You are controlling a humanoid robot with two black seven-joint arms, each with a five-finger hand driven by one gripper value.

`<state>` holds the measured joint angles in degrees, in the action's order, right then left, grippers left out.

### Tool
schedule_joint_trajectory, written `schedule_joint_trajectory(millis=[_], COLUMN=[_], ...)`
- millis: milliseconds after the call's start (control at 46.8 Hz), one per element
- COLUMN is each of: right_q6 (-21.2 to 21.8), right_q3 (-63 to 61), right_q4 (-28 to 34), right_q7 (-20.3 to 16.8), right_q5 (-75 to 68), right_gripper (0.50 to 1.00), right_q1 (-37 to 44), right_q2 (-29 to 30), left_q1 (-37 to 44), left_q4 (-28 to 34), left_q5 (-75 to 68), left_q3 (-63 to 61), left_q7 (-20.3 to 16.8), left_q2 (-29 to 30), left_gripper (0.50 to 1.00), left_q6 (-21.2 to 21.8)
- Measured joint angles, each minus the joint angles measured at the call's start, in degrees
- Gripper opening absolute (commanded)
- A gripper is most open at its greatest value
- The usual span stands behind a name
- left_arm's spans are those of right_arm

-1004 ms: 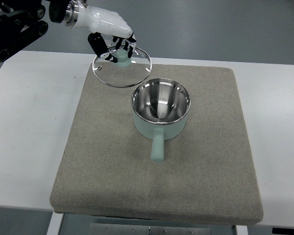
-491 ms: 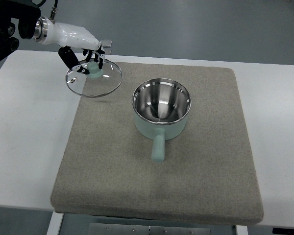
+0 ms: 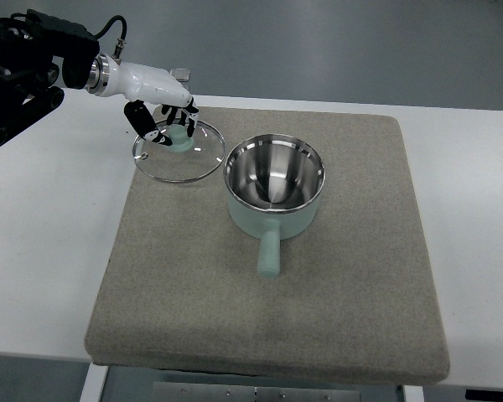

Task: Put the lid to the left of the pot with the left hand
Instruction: 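Lower the lid onto the mat beside the saucepan, nearer the left arm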

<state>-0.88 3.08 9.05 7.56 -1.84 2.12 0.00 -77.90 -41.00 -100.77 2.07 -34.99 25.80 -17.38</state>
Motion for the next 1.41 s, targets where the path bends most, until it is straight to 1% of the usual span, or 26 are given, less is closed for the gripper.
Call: schedule_joint_trajectory(millis=[235, 598, 662, 791, 855, 1068, 1410], right_q6=[0.0, 0.0, 0.0, 0.0, 0.0, 0.0, 0.0], right_q3=[0.0, 0.0, 0.0, 0.0, 0.0, 0.0, 0.0], right_q4=[0.0, 0.0, 0.0, 0.0, 0.0, 0.0, 0.0], right_q7=[0.0, 0.0, 0.0, 0.0, 0.0, 0.0, 0.0], right_q5=[0.0, 0.0, 0.0, 0.0, 0.0, 0.0, 0.0], right_gripper=[0.924, 0.924, 0.924, 0.924, 0.924, 0.924, 0.924], right_q1=[0.0, -0.1, -0.1, 0.0, 0.0, 0.0, 0.0], right_q2=[0.0, 0.0, 0.0, 0.0, 0.0, 0.0, 0.0], left_q1=[0.8, 3.3, 3.5, 3.9, 4.0, 4.8, 5.6], left_q4=[1.1, 3.8, 4.6, 5.8, 5.8, 5.9, 5.8], left_q5=[-0.2, 0.7, 0.8, 2.1, 3.3, 4.5, 4.4], left_q3=[-2.3, -2.5, -2.2, -1.9, -1.9, -2.5, -2.5], left_q7=[0.0, 0.0, 0.0, 0.0, 0.0, 0.0, 0.0], left_q2=[-0.7, -0.6, -0.9, -1.5, -1.7, -1.8, -2.1], left_gripper=[0.5, 0.5, 0.5, 0.5, 0.5, 0.5, 0.5], left_q6=[0.0, 1.4, 2.3, 6.0, 6.8, 8.1, 8.4])
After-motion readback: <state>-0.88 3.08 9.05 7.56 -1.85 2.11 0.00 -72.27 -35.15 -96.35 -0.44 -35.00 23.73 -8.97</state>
